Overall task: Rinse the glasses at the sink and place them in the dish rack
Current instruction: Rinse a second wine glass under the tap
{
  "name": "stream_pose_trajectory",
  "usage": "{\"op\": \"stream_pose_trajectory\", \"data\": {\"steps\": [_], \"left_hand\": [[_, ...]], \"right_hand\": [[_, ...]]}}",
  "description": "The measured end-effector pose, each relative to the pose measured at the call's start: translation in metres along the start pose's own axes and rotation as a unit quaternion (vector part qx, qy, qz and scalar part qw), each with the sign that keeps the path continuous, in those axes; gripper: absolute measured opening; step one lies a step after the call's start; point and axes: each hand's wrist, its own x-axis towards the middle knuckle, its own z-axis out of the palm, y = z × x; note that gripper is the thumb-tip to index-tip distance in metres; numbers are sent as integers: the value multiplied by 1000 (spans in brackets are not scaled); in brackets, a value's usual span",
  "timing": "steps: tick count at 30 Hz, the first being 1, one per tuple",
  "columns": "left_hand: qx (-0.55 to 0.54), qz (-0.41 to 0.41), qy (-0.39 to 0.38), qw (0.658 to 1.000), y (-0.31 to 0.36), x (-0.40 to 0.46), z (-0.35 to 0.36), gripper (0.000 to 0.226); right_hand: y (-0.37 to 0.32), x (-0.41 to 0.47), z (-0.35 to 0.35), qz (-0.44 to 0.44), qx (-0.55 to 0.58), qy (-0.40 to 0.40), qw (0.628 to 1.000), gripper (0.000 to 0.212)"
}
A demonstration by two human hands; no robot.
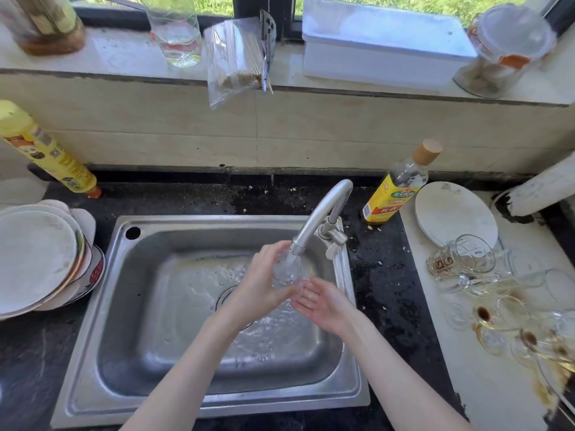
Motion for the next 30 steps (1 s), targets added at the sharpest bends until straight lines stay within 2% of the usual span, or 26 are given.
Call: {"op": "stream_pose_trajectory", "data": {"steps": [6, 12, 17, 19, 23, 28, 30], "left_hand": [[-20, -8, -14, 1000, 1, -7, -3, 68], [14, -16, 29, 999, 6, -5, 1, 70], [31, -33, 35, 998, 7, -5, 3, 63], [35, -34, 33, 998, 7, -6, 2, 61], [53, -42, 25, 997, 5, -7, 1, 63], [60, -49, 21, 997, 3, -10, 2, 61], [61, -54, 19, 997, 2, -10, 2, 62]], "right_hand": [[-1, 0, -3, -6, 13, 7, 1000, 24], [1, 5, -1, -4, 25, 6, 1000, 22], [-8, 9, 0, -5, 15, 41, 999, 18], [-15, 13, -2, -17, 48, 59, 997, 13], [-36, 23, -4, -56, 139, 84, 985, 41], [-48, 24, -3, -49, 167, 101, 980, 38], [-48, 21, -3, -41, 162, 100, 981, 29]]}}
